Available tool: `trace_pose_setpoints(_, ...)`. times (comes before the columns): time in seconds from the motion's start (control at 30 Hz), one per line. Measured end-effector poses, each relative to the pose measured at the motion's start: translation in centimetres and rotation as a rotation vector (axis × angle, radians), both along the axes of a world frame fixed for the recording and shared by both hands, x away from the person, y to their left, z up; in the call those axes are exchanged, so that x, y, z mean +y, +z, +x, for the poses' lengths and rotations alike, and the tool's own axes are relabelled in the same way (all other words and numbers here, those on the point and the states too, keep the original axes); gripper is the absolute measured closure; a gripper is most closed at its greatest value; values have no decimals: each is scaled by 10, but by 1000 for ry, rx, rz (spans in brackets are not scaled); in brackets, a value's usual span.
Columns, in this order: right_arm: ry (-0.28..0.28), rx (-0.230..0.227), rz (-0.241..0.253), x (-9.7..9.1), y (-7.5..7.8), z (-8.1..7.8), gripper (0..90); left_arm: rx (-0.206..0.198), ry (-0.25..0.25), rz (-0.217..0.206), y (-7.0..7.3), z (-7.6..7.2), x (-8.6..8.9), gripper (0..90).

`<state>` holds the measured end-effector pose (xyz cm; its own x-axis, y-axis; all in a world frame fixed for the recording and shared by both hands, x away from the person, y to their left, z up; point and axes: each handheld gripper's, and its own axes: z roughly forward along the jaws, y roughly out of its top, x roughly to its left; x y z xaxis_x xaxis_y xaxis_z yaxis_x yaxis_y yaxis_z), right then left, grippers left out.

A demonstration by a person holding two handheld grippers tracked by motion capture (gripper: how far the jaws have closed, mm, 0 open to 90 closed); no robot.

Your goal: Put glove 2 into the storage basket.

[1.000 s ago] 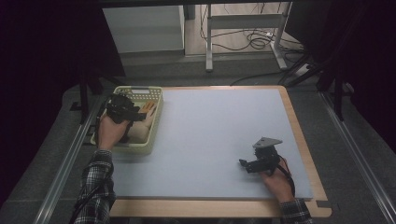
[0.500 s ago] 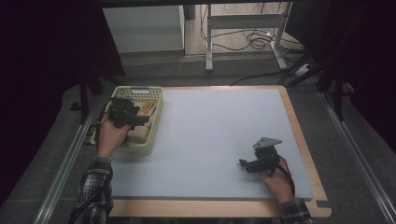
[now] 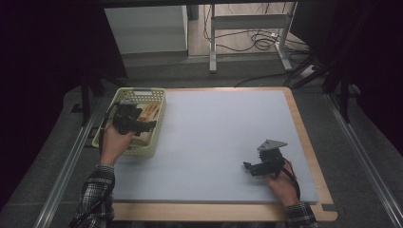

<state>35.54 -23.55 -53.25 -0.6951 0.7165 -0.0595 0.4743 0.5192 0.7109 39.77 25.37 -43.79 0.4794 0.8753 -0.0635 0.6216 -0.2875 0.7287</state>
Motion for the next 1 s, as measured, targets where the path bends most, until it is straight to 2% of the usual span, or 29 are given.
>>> trace_pose_setpoints(0.2, 1, -1, 0, 0, 0, 0, 83, -14, -38, -18, 0, -7, -11, 12)
trace_pose_setpoints(0.67, -1, 2, 0, 0, 0, 0, 83, -33, -105, -7, -2, -19, -38, 13)
trace_pose_setpoints(1.0, 0, -1, 0, 0, 0, 0, 83, -37, -162, -19, -8, -27, -61, 13)
